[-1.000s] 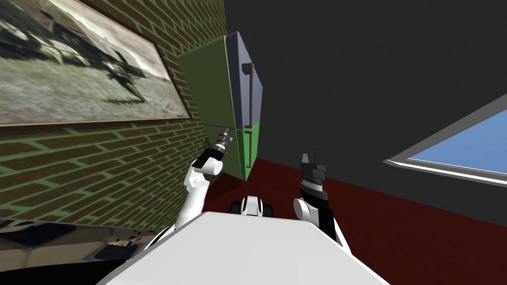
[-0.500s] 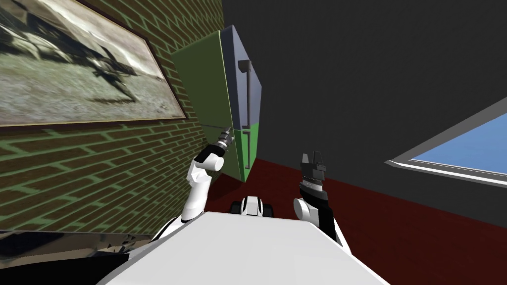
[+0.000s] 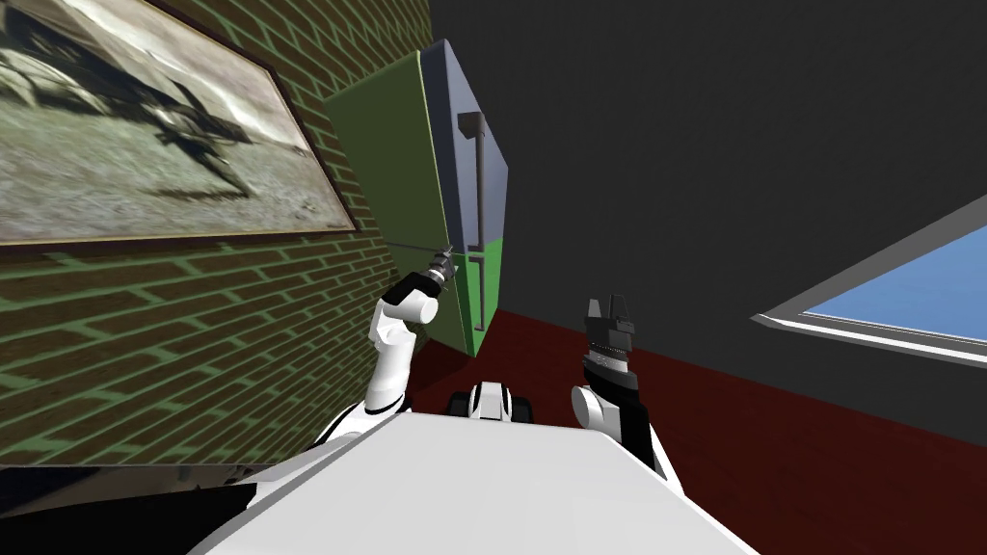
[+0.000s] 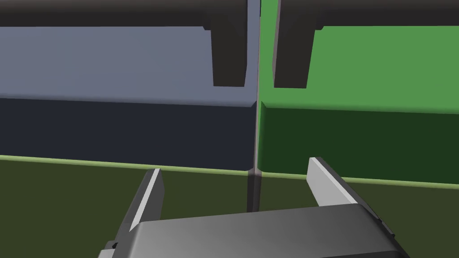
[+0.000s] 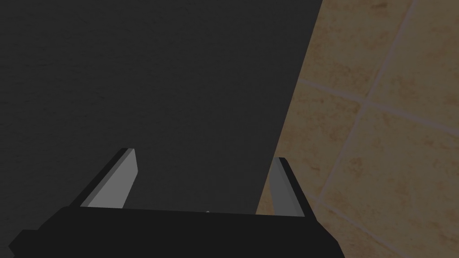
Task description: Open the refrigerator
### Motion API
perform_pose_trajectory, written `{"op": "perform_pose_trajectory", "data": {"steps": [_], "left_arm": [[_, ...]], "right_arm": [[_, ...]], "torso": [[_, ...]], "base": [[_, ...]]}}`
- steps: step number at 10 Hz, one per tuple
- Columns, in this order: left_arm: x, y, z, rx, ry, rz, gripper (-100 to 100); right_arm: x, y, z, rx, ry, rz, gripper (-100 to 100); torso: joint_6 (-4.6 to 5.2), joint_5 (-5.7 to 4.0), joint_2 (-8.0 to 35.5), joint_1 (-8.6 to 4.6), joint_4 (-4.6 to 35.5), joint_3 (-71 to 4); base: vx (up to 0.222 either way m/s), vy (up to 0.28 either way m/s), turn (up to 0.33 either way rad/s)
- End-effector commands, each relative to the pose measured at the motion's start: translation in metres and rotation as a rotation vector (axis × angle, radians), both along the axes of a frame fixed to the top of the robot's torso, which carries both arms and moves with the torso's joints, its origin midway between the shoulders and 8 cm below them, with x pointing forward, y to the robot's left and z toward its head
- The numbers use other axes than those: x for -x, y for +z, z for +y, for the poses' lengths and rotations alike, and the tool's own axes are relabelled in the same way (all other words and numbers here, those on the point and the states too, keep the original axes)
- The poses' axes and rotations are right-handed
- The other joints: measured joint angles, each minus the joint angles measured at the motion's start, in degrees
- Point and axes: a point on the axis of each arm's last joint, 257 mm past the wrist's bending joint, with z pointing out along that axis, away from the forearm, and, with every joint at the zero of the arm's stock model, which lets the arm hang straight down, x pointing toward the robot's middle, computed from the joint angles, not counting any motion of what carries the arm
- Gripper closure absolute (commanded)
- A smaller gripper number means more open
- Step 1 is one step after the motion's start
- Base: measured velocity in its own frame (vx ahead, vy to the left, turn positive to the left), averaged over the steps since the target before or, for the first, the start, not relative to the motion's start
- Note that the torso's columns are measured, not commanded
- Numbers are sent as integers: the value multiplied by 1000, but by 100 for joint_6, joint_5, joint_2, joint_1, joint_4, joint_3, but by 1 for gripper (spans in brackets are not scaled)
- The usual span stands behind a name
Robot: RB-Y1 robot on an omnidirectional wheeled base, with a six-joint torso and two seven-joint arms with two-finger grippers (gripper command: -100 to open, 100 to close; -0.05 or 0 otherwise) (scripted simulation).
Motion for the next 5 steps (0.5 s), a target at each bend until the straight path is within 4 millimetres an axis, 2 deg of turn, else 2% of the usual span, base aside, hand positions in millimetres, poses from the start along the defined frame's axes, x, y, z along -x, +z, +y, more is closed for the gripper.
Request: {"op": "perform_pose_trajectory", "data": {"steps": [1,5], "left_arm": [[-7,0,-6,0,-9,41,-100],[-14,0,-12,-4,-20,98,-100]], "right_arm": [[0,0,0,0,0,0,0],[0,0,0,0,0,0,0]], "torso": [[-1,1,4,4,0,2],[-1,1,4,5,0,2]], "base": [[40,-33,-1],[36,-28,-1]]}}
